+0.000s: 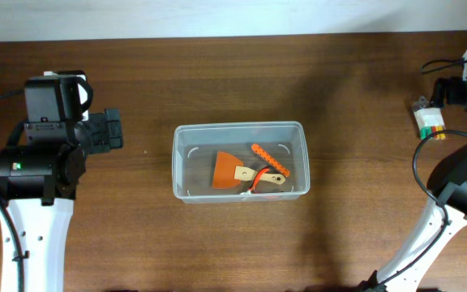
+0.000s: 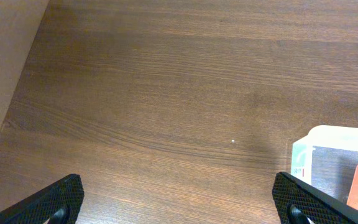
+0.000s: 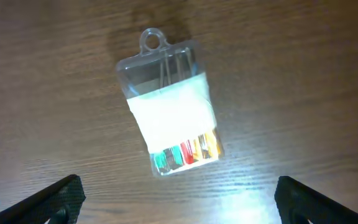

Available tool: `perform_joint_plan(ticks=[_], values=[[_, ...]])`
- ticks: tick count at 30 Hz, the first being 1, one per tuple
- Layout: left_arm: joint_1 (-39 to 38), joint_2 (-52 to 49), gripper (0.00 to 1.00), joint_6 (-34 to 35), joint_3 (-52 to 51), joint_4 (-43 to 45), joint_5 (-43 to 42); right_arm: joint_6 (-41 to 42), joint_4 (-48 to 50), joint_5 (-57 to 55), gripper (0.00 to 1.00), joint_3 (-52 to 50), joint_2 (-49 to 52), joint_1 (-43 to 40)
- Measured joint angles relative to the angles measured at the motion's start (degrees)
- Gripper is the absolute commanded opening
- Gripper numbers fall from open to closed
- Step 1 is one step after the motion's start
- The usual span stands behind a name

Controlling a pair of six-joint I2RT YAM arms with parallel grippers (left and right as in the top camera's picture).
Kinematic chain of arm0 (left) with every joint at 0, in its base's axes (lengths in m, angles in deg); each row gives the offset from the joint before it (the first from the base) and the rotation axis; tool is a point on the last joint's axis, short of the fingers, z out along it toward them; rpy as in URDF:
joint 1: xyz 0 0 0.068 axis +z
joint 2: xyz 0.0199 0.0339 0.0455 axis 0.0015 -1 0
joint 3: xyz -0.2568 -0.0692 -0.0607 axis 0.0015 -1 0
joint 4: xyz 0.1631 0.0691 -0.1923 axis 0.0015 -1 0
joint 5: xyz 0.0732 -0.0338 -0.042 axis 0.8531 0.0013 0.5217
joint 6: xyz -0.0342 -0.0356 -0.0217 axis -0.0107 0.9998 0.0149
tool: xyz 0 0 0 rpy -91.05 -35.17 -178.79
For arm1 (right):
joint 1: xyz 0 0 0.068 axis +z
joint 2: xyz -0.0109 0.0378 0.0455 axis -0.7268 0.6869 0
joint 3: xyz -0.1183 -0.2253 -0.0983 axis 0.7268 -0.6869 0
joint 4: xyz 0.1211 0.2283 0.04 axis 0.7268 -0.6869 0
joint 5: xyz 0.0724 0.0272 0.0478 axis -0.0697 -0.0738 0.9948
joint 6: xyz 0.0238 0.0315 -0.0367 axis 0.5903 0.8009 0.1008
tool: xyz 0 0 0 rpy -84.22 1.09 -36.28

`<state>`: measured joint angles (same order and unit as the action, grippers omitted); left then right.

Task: Pack container
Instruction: 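Move the right gripper over the clear screwdriver-bit case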

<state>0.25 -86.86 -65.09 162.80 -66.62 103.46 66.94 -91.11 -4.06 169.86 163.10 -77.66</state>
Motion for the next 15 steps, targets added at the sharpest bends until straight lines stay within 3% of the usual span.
perform_joint_plan(ticks=[15], values=[[0.0, 0.0, 0.99, 0.0, -0.02, 0.0, 0.0, -6.14, 6.78, -0.96, 0.99, 0.0, 3.06, 1.86]])
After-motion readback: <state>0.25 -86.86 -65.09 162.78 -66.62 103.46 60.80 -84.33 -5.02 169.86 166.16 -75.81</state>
